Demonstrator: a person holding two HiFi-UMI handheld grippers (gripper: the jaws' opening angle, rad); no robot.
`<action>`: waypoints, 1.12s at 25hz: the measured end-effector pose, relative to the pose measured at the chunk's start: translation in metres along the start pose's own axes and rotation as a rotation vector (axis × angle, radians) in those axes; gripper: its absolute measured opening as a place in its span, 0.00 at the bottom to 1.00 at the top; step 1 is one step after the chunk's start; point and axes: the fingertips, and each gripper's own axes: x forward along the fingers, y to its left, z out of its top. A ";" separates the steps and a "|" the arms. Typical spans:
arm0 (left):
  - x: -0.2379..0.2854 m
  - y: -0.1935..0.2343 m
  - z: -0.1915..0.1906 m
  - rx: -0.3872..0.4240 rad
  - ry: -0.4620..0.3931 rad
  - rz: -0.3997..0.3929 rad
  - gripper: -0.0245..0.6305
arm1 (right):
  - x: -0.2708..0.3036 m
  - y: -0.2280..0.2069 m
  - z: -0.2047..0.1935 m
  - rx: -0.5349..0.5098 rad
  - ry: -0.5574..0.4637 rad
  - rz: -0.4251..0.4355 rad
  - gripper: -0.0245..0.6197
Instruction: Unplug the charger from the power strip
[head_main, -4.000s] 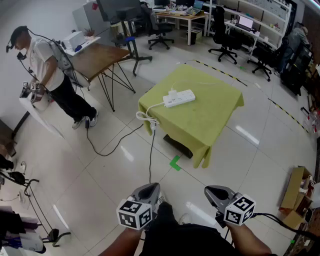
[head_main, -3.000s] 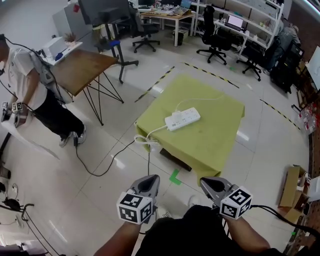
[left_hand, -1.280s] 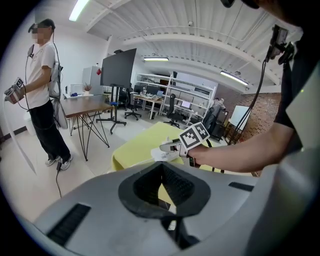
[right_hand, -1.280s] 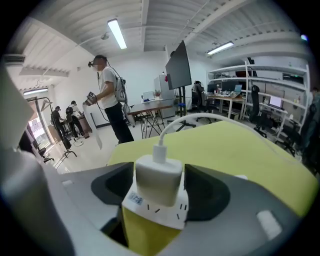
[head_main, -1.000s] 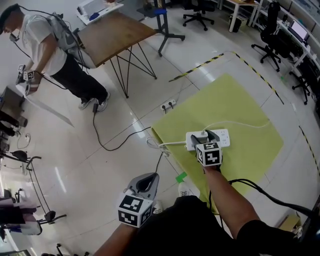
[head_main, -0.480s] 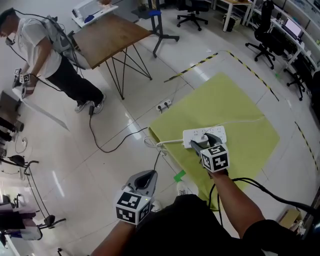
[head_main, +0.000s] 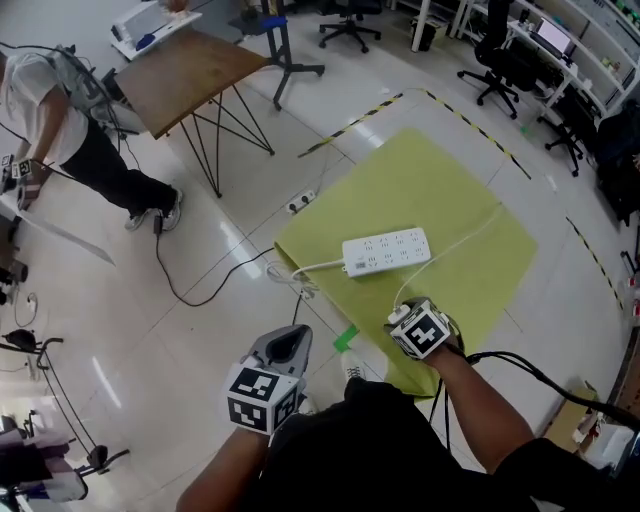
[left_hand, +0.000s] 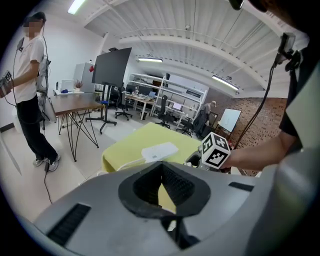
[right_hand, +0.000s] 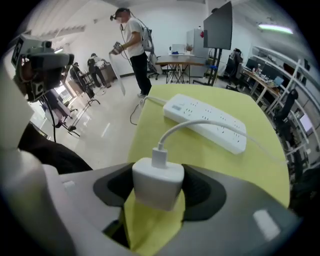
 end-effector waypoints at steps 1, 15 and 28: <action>-0.001 -0.002 -0.001 0.002 0.000 -0.005 0.05 | 0.002 0.001 -0.006 -0.014 0.028 -0.012 0.47; -0.030 0.002 -0.014 -0.017 -0.013 0.043 0.05 | 0.030 -0.007 -0.013 -0.005 0.018 -0.086 0.49; -0.054 0.002 -0.014 -0.004 -0.047 0.028 0.05 | 0.011 -0.012 -0.019 0.046 -0.051 -0.136 0.55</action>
